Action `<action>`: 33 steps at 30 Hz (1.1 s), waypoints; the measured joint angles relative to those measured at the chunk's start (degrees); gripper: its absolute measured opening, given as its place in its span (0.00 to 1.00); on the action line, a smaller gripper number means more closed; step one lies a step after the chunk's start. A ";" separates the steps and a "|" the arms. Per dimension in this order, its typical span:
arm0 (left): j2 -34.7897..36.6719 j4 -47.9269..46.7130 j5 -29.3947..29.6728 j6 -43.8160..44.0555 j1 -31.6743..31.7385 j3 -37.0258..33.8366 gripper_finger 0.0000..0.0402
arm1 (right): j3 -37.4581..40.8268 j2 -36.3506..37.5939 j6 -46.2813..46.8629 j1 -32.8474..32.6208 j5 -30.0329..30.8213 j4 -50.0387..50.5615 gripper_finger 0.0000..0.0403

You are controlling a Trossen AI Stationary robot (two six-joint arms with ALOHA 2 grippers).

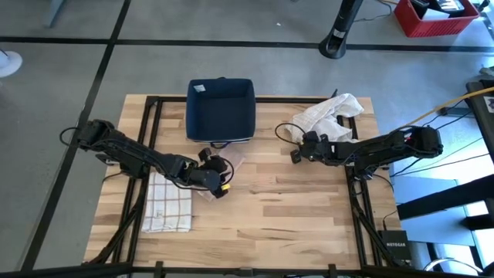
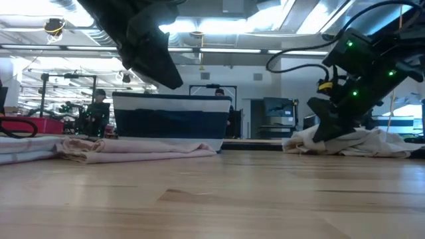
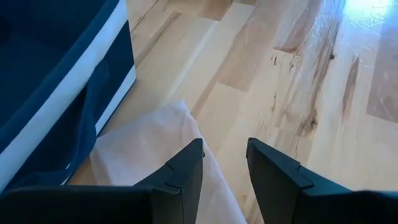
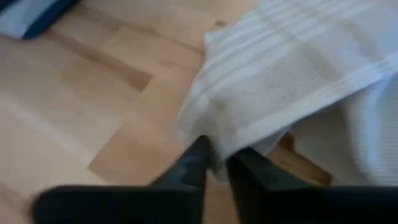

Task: Fold towel
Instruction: Fold the right white patterned towel

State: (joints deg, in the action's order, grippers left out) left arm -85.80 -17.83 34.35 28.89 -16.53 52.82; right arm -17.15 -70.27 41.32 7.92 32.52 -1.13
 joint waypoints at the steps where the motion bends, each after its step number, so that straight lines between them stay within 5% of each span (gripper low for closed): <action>1: 0.00 0.12 0.00 -0.45 0.00 -0.02 0.29 | 0.03 -0.12 -0.61 -0.03 -0.97 0.12 0.06; 8: 0.00 0.69 0.00 -0.33 -0.09 0.00 0.29 | -0.68 -0.08 -4.17 -7.65 -12.88 -8.93 0.01; 13: 0.02 1.21 -0.01 0.20 -0.36 0.00 0.29 | -5.04 -0.23 -2.57 -19.32 -13.49 -10.87 0.01; 21: 0.04 6.58 -0.07 -2.65 -1.10 0.00 0.29 | -17.12 -3.10 -10.73 -33.05 -3.52 -10.88 0.01; 33: 0.11 11.24 -0.07 -3.09 -2.46 0.00 0.29 | -49.37 -2.46 -41.64 -33.32 14.93 16.64 0.01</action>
State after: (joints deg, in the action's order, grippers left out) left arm -85.68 -6.58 34.28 25.79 -18.99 52.82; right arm -66.51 -72.73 -0.32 -25.40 47.44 15.51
